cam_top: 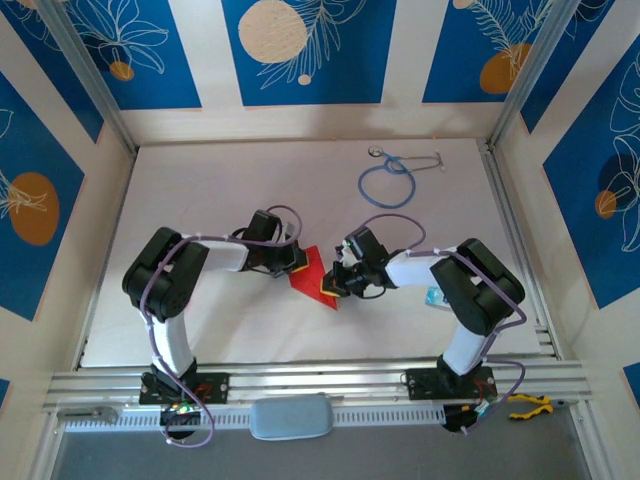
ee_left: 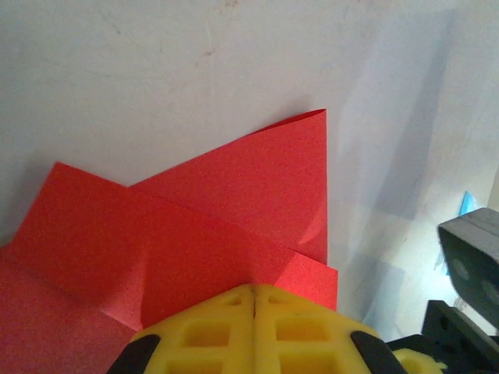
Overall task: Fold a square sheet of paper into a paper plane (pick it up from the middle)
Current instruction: Fourth fold the wing at the center of the table.
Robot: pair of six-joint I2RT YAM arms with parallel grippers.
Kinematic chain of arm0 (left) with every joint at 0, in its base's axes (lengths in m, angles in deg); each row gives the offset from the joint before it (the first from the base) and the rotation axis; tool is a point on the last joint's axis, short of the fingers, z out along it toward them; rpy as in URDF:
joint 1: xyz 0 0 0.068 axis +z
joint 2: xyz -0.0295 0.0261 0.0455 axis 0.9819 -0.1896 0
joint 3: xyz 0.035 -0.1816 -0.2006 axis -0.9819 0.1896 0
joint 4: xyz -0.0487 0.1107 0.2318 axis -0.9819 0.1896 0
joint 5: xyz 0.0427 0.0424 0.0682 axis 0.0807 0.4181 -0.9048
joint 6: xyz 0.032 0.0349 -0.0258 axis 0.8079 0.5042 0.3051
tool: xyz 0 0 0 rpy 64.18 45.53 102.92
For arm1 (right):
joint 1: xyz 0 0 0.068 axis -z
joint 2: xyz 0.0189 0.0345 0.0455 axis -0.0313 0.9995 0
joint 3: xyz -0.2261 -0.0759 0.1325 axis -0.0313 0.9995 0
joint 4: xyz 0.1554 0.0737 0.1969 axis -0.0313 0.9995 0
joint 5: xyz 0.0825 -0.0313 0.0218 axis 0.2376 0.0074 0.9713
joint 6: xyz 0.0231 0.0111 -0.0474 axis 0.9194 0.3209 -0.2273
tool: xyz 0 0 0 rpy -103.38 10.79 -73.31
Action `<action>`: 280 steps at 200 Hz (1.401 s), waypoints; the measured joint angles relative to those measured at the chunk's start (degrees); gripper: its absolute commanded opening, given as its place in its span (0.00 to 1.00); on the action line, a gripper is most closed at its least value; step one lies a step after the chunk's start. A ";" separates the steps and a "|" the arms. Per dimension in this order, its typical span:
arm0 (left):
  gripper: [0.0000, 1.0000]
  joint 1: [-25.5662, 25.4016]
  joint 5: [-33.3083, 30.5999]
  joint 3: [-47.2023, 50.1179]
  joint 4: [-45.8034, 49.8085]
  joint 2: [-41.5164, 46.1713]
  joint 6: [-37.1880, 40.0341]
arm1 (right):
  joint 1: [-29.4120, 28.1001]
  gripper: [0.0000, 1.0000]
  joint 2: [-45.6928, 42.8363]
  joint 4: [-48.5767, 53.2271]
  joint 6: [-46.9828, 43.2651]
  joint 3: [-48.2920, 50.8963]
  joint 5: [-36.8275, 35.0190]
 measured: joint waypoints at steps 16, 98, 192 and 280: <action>0.03 -0.02 0.04 0.15 -0.33 0.00 -0.02 | 0.00 0.01 -0.20 1.20 -0.63 -2.25 -0.33; 0.03 0.00 0.07 0.35 -1.03 0.00 -0.09 | -2.27 0.03 9.77 1.44 -1.22 -10.62 -0.81; 0.01 0.26 0.57 1.11 -2.43 0.00 -0.11 | -1.77 0.06 1.57 -5.05 -1.44 1.88 -0.26; 0.01 0.35 0.72 1.11 -2.40 0.00 -0.20 | -1.55 0.06 -6.99 -7.26 -1.51 12.09 -1.16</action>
